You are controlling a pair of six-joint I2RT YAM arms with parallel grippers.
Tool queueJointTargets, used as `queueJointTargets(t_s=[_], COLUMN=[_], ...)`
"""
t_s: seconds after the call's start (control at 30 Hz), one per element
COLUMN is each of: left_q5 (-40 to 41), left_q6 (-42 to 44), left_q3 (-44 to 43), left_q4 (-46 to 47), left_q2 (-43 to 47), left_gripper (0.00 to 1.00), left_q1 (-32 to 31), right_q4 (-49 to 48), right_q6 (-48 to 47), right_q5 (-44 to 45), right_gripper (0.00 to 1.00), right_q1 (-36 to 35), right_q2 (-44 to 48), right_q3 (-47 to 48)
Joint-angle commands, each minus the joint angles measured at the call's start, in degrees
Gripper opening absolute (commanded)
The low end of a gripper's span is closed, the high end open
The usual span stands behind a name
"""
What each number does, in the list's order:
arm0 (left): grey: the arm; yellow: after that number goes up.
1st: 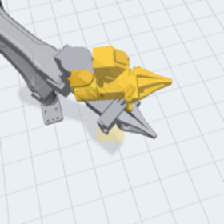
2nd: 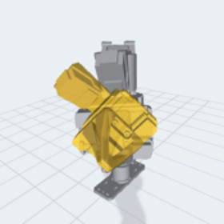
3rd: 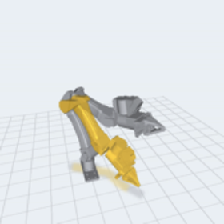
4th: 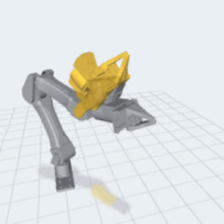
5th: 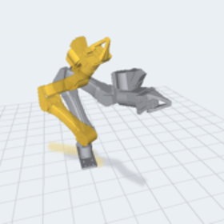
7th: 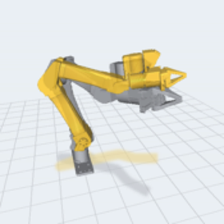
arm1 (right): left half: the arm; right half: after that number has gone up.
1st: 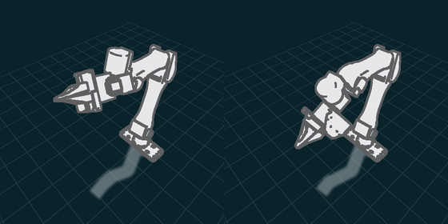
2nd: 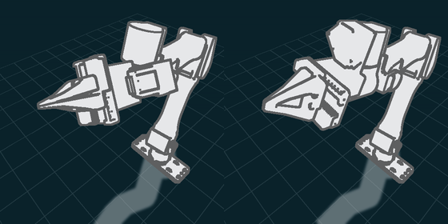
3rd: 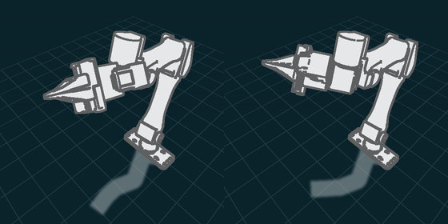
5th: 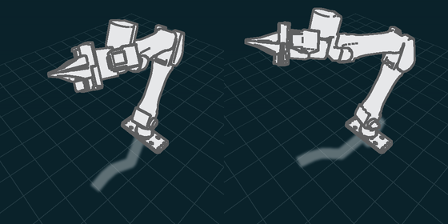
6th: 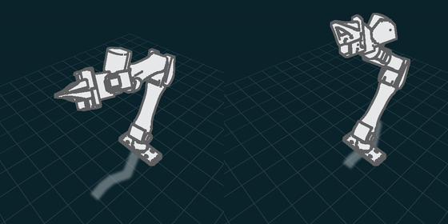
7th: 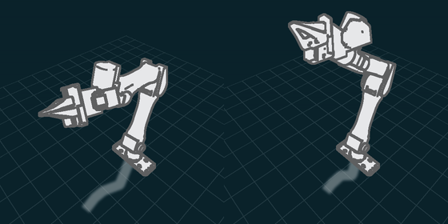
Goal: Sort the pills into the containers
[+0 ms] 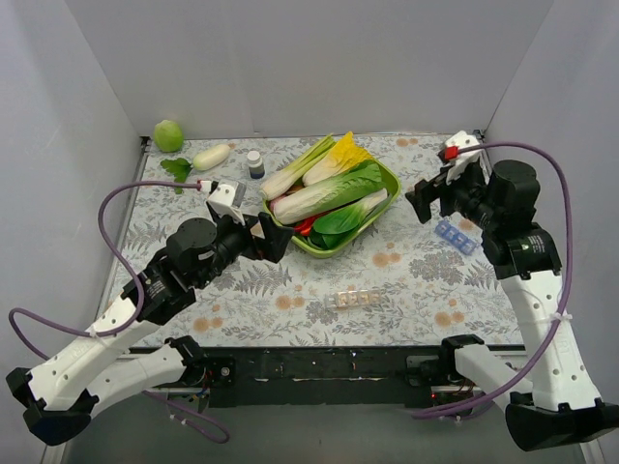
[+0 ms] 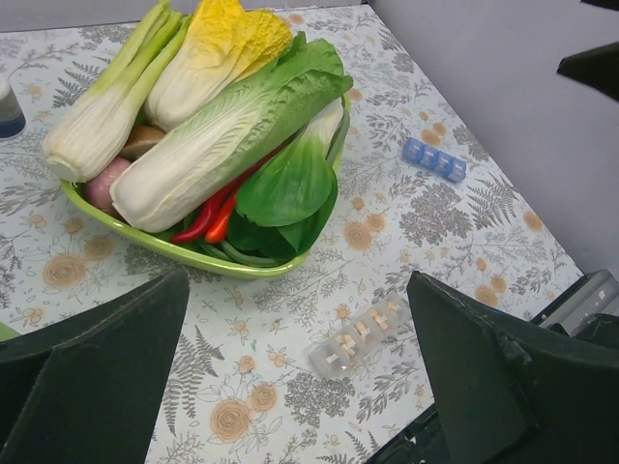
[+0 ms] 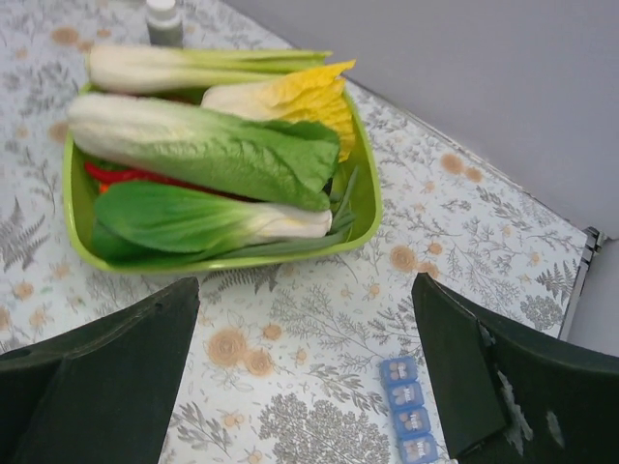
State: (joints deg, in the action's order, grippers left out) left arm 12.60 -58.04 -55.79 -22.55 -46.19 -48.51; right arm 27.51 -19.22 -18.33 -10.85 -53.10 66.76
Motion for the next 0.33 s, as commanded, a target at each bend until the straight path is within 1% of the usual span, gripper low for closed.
queueJointTargets(t_s=[0.0,0.13,0.3], left_q5=[2.34,2.69,2.78], left_q6=[0.91,0.74,0.56], left_q3=[-2.48,-2.83,-2.04], left_q4=[-3.47,-4.96,-4.7], left_q2=[1.98,2.86,4.27], left_gripper=[0.98,0.98,0.98], left_q1=[0.26,0.26,0.26], right_q4=[-1.75,-2.28,-1.93], right_q6=[12.71,12.72,13.86], right_q5=[7.5,7.6,6.12], right_gripper=[0.98,0.98,0.98], right_q1=[1.44,2.94,4.26], right_q2=[0.1,0.45,0.63], right_q3=[6.62,8.12,8.56])
